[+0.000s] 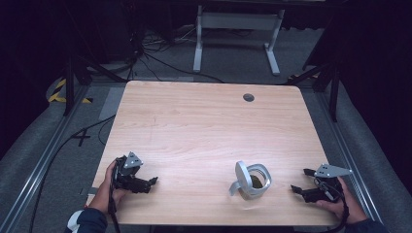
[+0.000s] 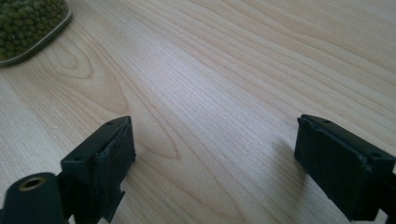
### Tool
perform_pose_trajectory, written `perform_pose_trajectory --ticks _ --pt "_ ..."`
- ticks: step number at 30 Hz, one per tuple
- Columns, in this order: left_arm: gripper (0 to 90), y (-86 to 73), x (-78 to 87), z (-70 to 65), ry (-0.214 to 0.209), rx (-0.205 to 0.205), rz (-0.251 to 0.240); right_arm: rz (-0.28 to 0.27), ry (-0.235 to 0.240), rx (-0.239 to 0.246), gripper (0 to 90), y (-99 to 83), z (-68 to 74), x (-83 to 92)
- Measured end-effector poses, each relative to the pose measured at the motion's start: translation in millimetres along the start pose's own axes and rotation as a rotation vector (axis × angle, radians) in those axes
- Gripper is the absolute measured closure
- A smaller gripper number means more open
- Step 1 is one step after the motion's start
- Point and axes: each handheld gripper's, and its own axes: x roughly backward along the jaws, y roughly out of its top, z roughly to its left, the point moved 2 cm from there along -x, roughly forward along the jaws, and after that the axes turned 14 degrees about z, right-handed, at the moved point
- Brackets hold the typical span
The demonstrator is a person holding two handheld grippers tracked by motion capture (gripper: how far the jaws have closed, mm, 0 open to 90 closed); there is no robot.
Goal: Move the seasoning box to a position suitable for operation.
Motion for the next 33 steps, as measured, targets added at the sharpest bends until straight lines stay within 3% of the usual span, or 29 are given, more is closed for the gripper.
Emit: perform_pose_trajectory --ticks 3,4,8,17,20,21,23,26,27,30,32,33 --pt "0.3 -0.7 0.5 -1.2 0.006 0.004 0.000 0.000 0.000 0.000 12.0 0.0 0.0 0.0" --pt "0.3 -0.2 0.4 -0.1 0.019 -0.015 -0.009 0.000 0.000 0.000 12.0 0.0 0.0 0.0" --pt "0.3 -0.5 0.4 -0.5 0.015 -0.002 -0.006 0.000 0.000 0.000 12.0 0.0 0.0 0.0" --pt "0.3 1.5 -0.3 2.2 -0.003 -0.042 -0.001 0.005 0.000 -0.007 11.7 0.9 0.5 -0.5" --pt "2.6 1.6 0.2 0.4 -0.009 -0.023 0.006 0.005 0.000 -0.007 11.7 0.8 0.5 -0.5" --pt "7.9 2.4 3.6 0.7 -0.005 -0.047 0.004 0.005 0.000 -0.007 11.7 0.8 0.5 -0.5" --pt "19.0 2.1 4.8 -1.2 -0.024 -0.033 -0.006 0.005 0.000 -0.006 11.7 0.9 0.5 -0.5" --pt "23.7 3.8 5.8 -2.7 -0.023 -0.033 -0.010 0.004 0.000 -0.006 11.7 0.9 0.5 -0.5" --pt "32.0 4.6 6.8 -2.9 -0.026 -0.046 -0.009 0.004 0.000 -0.006 11.7 0.9 0.4 -0.5" --pt "43.7 6.9 10.0 -4.7 -0.014 -0.052 0.013 0.005 0.000 -0.007 11.7 0.9 0.5 -0.5" --pt "54.0 8.8 13.3 -5.3 0.007 -0.070 -0.010 0.005 0.000 -0.007 11.7 0.8 0.5 -0.5" --pt "62.8 8.9 15.4 -6.8 0.001 -0.056 -0.007 0.004 0.000 -0.006 11.7 0.9 0.4 -0.5"
